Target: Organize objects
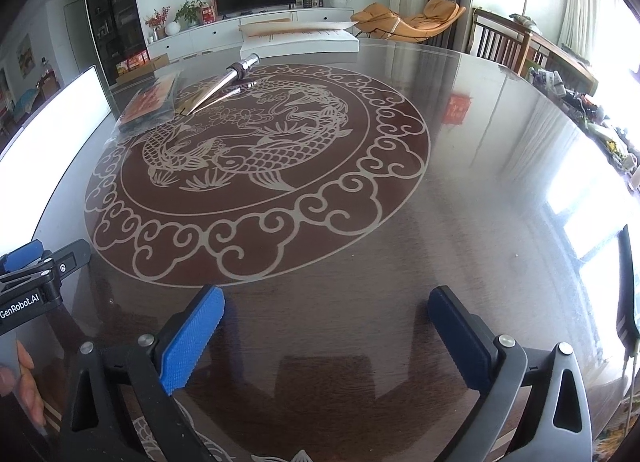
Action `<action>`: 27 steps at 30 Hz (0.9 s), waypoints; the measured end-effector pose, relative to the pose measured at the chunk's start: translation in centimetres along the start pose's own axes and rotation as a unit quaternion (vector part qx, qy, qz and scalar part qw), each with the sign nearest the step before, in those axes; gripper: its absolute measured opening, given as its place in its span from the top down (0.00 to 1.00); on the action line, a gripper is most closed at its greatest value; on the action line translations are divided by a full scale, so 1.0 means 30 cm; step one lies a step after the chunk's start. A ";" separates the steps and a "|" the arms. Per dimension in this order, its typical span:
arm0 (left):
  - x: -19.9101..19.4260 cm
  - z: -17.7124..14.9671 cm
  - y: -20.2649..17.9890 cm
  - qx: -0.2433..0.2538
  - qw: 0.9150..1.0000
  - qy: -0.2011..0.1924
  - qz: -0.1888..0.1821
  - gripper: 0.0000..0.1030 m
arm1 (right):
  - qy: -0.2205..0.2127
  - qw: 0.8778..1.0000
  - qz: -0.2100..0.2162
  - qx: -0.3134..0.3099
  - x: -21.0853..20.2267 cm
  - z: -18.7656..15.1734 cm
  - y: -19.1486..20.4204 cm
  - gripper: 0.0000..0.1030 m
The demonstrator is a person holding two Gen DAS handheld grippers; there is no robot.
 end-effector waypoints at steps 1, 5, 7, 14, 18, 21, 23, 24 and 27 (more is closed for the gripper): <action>0.002 0.001 -0.001 0.000 1.000 0.001 0.000 0.00 | 0.000 1.000 0.000 0.000 0.000 0.000 0.001 0.00; 0.005 0.006 -0.002 0.000 1.000 0.002 0.000 0.00 | 0.000 1.000 0.000 0.000 0.000 0.000 -0.001 0.00; 0.006 0.006 -0.002 0.001 1.000 0.002 0.000 0.00 | 0.000 1.000 0.000 0.000 0.001 0.000 0.000 0.00; 0.017 0.022 -0.008 0.012 1.000 0.001 -0.007 0.00 | 0.000 1.000 0.000 0.000 0.001 0.000 0.000 0.00; 0.017 0.023 -0.009 0.009 1.000 -0.002 -0.007 0.00 | 0.000 1.000 0.000 0.000 0.000 0.000 0.000 0.00; 0.016 0.022 -0.009 0.009 1.000 -0.003 -0.007 0.00 | 0.000 1.000 0.000 0.000 0.000 0.001 0.001 0.00; 0.016 0.022 -0.010 0.009 1.000 -0.003 -0.007 0.00 | 0.001 1.000 -0.001 0.000 0.001 0.001 0.001 0.00; 0.016 0.022 -0.010 0.009 1.000 -0.003 -0.007 0.00 | 0.000 1.000 -0.001 0.000 0.000 -0.001 0.000 0.00; 0.017 0.023 -0.010 0.009 1.000 -0.002 -0.007 0.00 | 0.000 1.000 -0.001 0.000 -0.001 -0.003 -0.001 0.00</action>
Point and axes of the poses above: each gripper's, at about its wrist camera, not at the fingertips, and x roughly the way its jaws point, y to its left, z to its top, the point moved 9 cm from there along x, roughly the way its jaws point, and after that the axes turned 6 degrees about z, right-handed, at the moved point
